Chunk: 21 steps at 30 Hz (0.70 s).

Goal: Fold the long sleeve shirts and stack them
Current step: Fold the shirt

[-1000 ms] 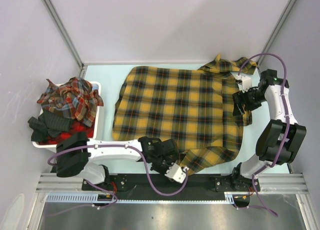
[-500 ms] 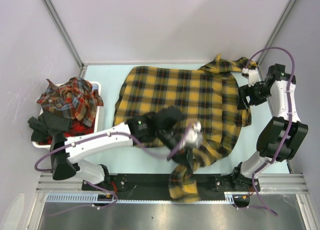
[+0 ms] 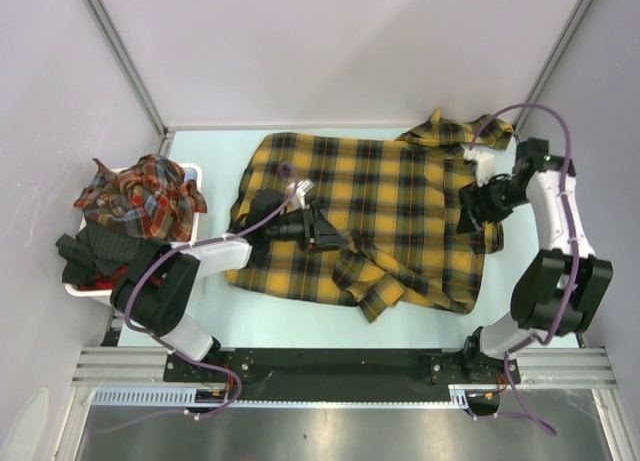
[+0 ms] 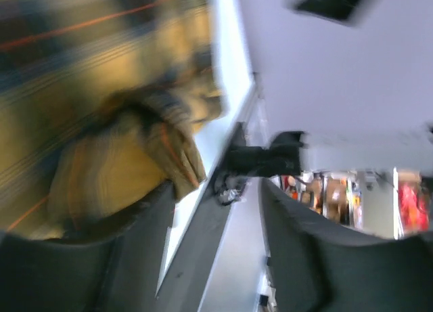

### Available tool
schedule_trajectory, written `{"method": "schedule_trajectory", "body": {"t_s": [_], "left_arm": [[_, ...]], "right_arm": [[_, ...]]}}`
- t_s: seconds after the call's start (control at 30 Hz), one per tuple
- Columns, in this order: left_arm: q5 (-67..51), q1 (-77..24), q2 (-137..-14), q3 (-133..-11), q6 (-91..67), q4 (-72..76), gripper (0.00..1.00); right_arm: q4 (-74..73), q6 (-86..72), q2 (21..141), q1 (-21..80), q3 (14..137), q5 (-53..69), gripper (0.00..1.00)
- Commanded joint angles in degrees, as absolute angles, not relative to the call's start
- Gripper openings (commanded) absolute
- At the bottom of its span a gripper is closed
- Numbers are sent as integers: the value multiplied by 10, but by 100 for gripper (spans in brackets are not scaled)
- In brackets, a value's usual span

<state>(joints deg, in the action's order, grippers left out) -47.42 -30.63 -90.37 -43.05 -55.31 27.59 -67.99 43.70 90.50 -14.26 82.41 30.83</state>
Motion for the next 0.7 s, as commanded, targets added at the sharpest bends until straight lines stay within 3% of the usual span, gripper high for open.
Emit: {"method": "schedule_trajectory", "body": {"t_s": [0.0, 0.03, 0.1, 0.33, 0.47, 0.67], "left_arm": [[-475, -254, -861, -387, -529, 263, 67], [-493, -252, -854, -402, -494, 250, 73], [-512, -256, -815, -430, -355, 137, 75], [-450, -357, -695, -462, 70, -117, 78], [-341, -509, -650, -423, 246, -111, 81], [-274, -584, -748, -455, 466, -137, 82]], "right_arm": [[-682, 463, 813, -70, 740, 325, 79], [-657, 461, 777, -56, 714, 327, 78], [-617, 445, 738, -5, 645, 323, 77], [-461, 386, 649, 173, 524, 244, 62], [-439, 362, 681, 182, 504, 220, 57], [-503, 370, 719, 97, 547, 273, 55]]}}
